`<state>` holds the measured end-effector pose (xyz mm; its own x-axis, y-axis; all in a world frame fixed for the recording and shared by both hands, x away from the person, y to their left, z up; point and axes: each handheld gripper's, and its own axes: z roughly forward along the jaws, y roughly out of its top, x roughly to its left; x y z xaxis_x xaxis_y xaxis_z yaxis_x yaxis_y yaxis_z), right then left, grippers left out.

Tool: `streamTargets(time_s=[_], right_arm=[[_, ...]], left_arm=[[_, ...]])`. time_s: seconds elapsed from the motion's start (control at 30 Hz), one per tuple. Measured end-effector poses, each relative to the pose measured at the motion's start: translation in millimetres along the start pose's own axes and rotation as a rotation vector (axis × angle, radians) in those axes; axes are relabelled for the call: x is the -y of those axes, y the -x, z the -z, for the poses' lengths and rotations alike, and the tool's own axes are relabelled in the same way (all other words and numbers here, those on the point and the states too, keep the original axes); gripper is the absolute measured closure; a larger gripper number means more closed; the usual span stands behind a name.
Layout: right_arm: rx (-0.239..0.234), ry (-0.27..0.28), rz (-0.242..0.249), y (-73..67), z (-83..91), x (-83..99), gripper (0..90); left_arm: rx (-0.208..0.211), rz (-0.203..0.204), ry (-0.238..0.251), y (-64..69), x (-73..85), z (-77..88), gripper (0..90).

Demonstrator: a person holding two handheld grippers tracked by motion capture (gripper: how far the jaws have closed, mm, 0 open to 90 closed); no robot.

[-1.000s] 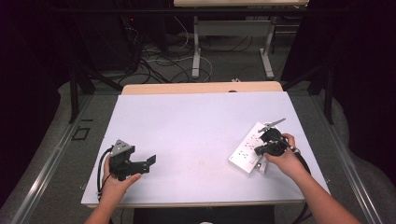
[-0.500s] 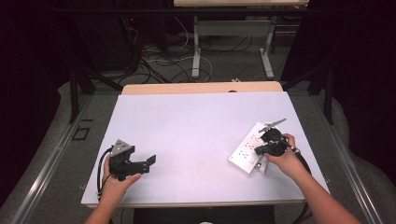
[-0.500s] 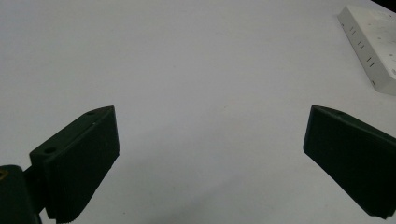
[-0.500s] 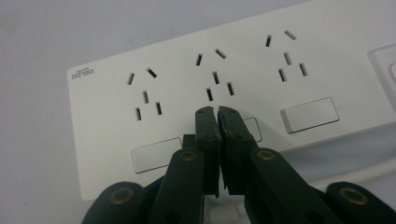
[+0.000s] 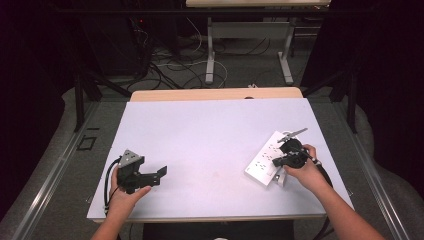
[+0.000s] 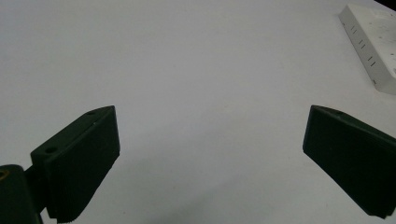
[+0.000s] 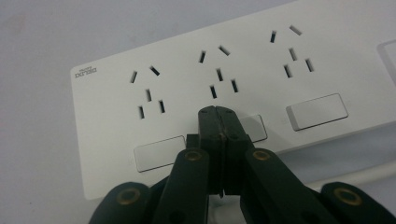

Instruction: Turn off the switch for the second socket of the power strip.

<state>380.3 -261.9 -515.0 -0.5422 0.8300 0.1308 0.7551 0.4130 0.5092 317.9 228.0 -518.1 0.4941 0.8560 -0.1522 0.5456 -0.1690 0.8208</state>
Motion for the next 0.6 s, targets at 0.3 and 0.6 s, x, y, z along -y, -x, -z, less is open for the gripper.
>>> streamTargets(time_s=[0.3, 0.6], right_arm=[[0.006, 0.005, 0.002, -0.3, 0.2, 0.2, 89.0], [-0.002, 0.007, -0.001, -4.3, -0.4, -1.7, 77.5]], left_arm=[[0.0, 0.002, 0.001, -0.3, 0.0, -0.1, 3.8], [-0.007, 0.007, 0.01, -0.6, 0.3, -0.9, 3.8]])
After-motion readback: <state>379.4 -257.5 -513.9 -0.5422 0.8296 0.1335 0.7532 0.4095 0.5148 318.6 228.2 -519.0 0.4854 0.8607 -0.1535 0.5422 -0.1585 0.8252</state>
